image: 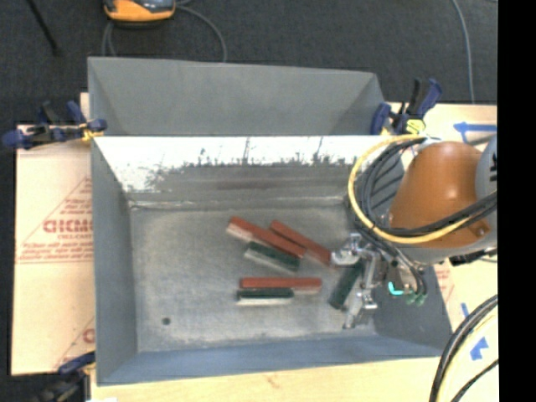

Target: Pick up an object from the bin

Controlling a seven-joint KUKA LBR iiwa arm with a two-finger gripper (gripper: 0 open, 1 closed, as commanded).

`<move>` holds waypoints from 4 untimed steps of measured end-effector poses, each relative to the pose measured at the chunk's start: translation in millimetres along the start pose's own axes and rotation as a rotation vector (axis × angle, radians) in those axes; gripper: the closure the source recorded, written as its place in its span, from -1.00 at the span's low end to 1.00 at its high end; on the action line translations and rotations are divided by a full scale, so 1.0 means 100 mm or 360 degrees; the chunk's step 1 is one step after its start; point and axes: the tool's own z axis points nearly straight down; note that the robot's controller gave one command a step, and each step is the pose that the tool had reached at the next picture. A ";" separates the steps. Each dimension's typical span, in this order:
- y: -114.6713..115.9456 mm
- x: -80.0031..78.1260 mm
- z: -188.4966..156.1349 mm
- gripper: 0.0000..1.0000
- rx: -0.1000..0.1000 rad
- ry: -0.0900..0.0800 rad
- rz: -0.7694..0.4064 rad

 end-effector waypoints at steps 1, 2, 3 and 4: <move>0.00 -0.02 -0.03 -1.00 0.0002 -0.0011 -0.0004; 0.01 -0.61 0.86 1.00 0.0002 -0.0027 -0.0157; 0.01 -0.61 0.86 1.00 0.0003 -0.0027 -0.0157; 0.01 -1.10 -0.82 1.00 0.0004 -0.0022 -0.0227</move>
Offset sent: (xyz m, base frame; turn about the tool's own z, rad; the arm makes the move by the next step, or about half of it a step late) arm 0.0559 0.0013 -0.0917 -0.0982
